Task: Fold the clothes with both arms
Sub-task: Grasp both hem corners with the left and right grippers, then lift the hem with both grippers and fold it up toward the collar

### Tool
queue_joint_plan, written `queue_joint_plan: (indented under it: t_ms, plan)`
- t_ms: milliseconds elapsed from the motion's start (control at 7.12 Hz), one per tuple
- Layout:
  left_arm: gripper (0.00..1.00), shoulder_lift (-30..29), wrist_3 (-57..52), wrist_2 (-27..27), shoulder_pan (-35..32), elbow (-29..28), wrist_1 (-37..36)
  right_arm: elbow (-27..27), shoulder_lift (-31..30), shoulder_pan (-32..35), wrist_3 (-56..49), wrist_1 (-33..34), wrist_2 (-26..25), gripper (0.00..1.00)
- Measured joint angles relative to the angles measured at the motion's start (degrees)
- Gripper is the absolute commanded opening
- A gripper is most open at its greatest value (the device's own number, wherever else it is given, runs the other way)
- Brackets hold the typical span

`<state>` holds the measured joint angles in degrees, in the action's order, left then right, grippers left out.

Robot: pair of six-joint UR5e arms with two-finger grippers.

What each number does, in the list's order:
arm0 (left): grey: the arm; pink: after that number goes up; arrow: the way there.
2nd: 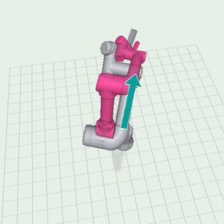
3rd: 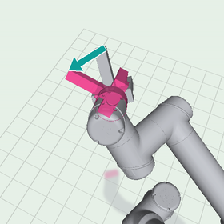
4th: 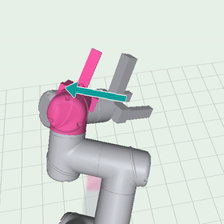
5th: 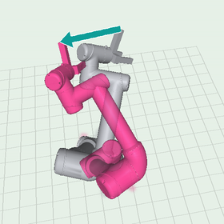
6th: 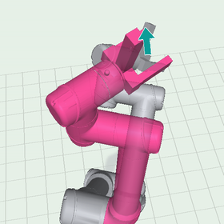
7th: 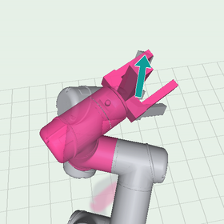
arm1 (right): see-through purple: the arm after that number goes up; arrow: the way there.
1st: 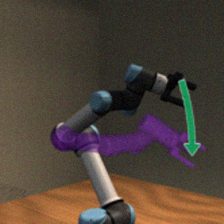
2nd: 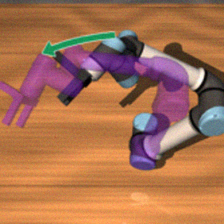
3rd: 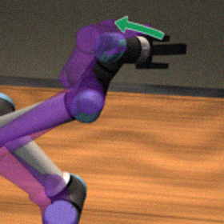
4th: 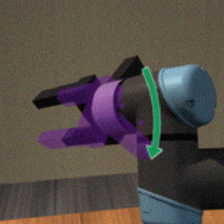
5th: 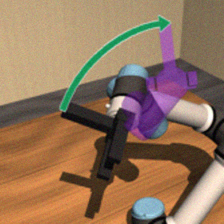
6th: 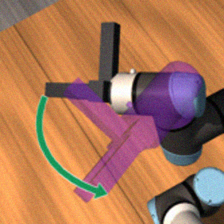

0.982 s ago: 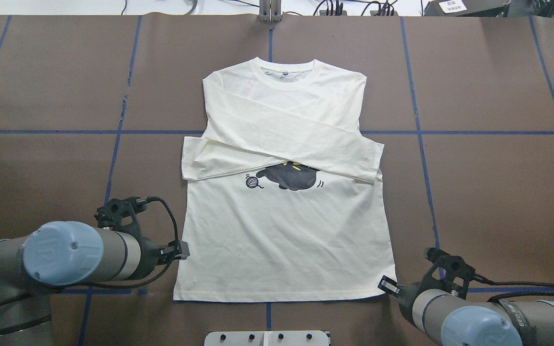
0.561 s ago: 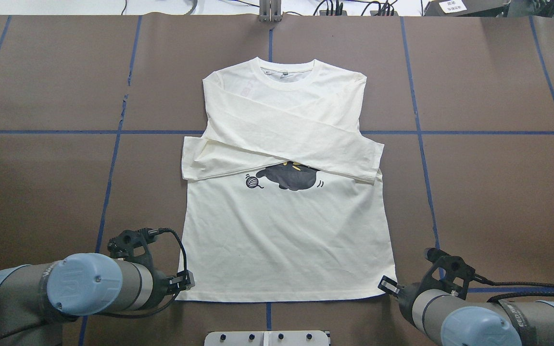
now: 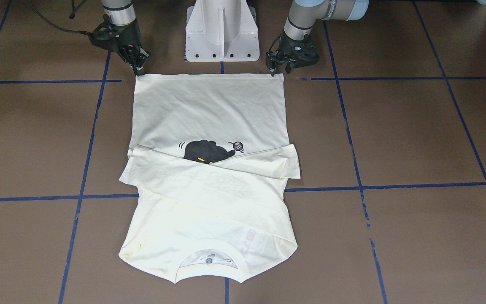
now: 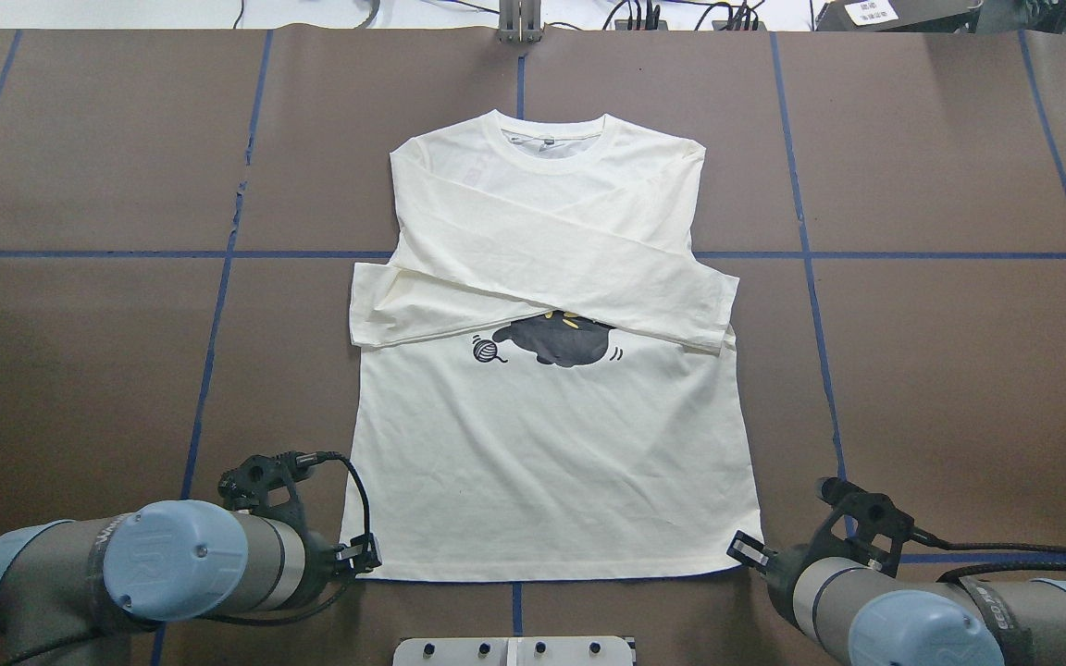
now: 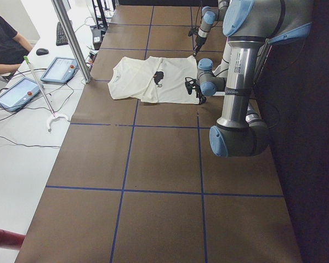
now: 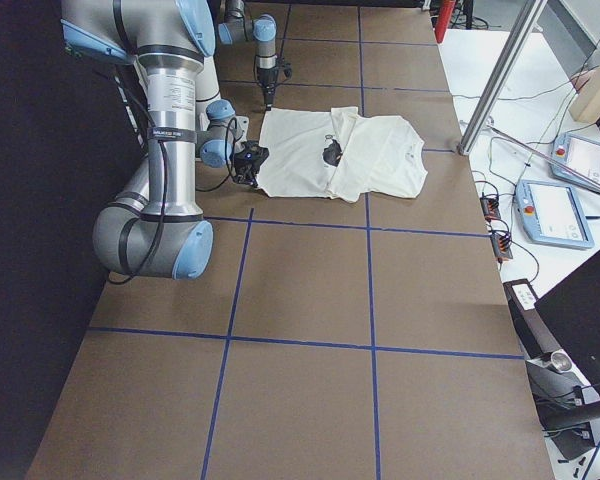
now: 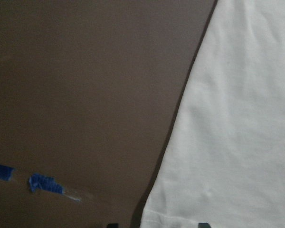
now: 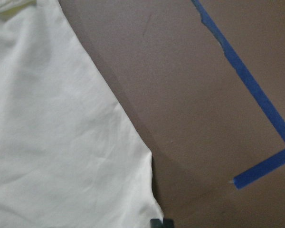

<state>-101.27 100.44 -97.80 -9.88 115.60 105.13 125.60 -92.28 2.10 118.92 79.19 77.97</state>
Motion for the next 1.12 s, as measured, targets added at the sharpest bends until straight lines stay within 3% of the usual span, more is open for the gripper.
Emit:
queue_joint_plan:
  t_ms: [140, 281, 421, 1123]
  plan:
    - [0.57, -0.17, -0.08, 0.04, 0.02, -0.56, 0.04, 0.00, 0.00, 0.01, 0.00, 0.00, 0.00, 0.00]
    - [0.20, -0.27, -0.18, 0.06, 0.03, -0.92, 0.06, 0.00, 0.00, 0.01, 0.00, 0.00, -0.01, 0.00]
    - [0.00, -0.30, -0.18, 0.06, 0.03, -1.03, 0.07, 0.00, 0.00, 0.01, 0.00, 0.00, -0.01, 0.00]
    - [0.00, -0.03, 0.04, -0.22, -0.20, 0.55, -0.14, 0.70, -0.26, -0.03, 0.00, 0.00, 0.05, 0.00]
